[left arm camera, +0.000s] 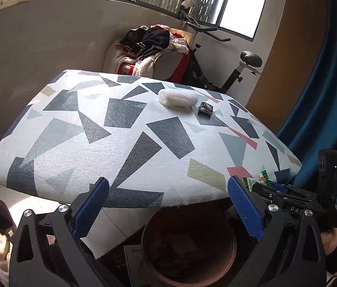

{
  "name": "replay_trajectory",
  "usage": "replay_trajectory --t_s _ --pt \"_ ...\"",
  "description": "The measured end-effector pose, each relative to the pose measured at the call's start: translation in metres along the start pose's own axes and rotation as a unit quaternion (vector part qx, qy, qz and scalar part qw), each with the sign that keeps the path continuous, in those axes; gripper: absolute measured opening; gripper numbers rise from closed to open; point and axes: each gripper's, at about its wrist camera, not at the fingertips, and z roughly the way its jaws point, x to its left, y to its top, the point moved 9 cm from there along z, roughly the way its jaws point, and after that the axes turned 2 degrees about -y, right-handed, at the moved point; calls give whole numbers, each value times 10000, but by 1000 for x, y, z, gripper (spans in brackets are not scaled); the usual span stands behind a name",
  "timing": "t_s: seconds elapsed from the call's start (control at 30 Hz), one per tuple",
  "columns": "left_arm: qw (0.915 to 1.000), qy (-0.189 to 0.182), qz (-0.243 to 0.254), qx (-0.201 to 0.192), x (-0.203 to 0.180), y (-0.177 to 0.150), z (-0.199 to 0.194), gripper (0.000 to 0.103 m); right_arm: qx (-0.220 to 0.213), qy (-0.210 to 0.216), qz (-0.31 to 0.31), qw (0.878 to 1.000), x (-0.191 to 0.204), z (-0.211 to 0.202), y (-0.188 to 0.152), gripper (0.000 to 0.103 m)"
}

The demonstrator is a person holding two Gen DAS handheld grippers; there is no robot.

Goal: Collect trash
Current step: 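Carry the green snack packet over the bin and open the right tool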

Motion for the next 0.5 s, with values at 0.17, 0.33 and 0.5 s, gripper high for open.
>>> replay_trajectory --t_s 0.17,0.33,0.5 --pt "9999 125 -57 28 10 -7 -3 97 182 -12 -146 9997 7 8 -13 48" --pt "9996 191 -164 88 18 -14 -4 97 378 -40 -307 9988 13 15 -28 48" --pt "9994 220 -211 180 22 -20 -2 97 443 -72 -426 9981 18 20 -30 55"
